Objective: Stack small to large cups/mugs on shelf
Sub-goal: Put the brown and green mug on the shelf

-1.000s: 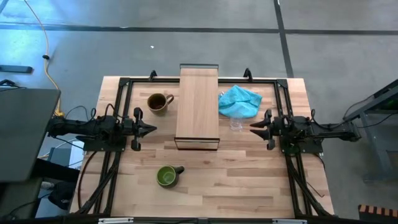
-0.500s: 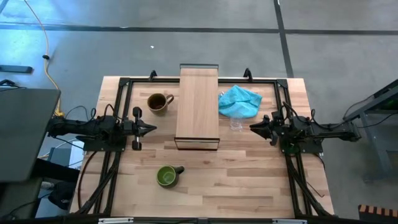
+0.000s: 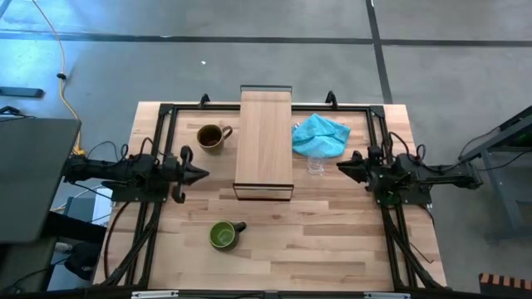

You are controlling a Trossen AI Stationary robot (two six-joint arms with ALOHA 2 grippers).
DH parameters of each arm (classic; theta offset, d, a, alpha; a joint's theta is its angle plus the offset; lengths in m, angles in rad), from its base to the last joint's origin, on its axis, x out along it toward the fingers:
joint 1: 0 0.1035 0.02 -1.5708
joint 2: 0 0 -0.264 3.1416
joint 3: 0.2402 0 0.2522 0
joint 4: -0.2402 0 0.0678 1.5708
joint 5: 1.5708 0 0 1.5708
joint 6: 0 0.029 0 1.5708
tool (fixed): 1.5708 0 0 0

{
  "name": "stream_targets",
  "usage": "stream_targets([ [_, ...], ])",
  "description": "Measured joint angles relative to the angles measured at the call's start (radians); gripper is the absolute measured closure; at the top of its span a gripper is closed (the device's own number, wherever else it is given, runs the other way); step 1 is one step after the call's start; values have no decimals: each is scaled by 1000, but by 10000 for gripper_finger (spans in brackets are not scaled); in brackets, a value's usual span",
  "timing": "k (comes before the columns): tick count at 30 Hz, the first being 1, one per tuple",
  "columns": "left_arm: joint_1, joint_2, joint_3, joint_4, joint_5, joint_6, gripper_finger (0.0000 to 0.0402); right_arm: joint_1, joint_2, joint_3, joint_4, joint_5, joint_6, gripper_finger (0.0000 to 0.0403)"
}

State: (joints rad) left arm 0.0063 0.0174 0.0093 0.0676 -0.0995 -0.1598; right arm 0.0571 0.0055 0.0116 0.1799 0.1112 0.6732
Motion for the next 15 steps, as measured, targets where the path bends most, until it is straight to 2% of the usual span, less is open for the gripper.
stream_targets([
  [9, 0, 0, 0, 77, 28, -602, 401, 0, 0, 0, -10, 0, 0, 297],
  [15, 0, 0, 0, 73, 9, -634, 401, 0, 0, 0, -25, 0, -22, 297],
])
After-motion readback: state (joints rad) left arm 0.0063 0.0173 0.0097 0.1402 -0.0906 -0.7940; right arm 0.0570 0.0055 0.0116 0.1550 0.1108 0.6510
